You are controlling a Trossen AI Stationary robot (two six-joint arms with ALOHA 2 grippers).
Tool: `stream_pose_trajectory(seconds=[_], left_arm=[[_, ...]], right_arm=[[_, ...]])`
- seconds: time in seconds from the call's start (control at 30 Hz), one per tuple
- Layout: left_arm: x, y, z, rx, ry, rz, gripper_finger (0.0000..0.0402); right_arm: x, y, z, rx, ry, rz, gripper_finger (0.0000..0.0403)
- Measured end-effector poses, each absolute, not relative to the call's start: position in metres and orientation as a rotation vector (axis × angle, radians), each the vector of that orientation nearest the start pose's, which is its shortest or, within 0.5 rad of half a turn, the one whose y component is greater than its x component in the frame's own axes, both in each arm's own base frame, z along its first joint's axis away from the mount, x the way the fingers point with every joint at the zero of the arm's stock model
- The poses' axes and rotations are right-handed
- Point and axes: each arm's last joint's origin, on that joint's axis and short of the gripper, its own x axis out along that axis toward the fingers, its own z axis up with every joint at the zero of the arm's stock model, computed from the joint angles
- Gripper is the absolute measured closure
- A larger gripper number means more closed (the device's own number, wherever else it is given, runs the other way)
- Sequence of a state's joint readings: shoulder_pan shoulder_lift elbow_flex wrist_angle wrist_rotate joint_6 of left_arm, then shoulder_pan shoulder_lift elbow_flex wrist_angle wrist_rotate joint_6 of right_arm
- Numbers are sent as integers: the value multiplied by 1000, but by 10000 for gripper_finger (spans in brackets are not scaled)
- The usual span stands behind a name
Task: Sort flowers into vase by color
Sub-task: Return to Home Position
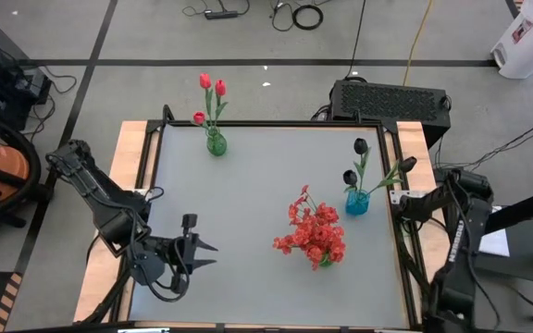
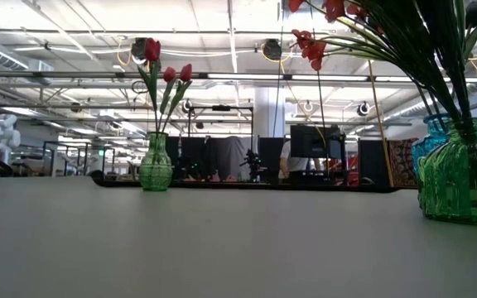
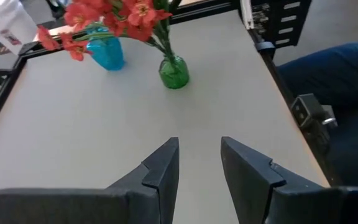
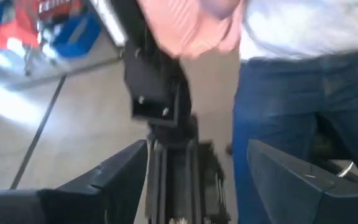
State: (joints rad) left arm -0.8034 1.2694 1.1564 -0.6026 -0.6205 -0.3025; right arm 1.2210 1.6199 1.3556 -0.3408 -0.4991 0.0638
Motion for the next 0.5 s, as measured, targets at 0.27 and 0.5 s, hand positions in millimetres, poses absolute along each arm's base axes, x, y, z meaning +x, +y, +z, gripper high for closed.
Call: stream_pose_trajectory(seconds=[0.27,0.5], left_arm=[[194,-174,327,181,556,-64,274],[194,-173,328,242,546,-64,274]], right_arm=[[100,303,294,-25,550,1392,135],[71,288,290,19,469,1176,135]])
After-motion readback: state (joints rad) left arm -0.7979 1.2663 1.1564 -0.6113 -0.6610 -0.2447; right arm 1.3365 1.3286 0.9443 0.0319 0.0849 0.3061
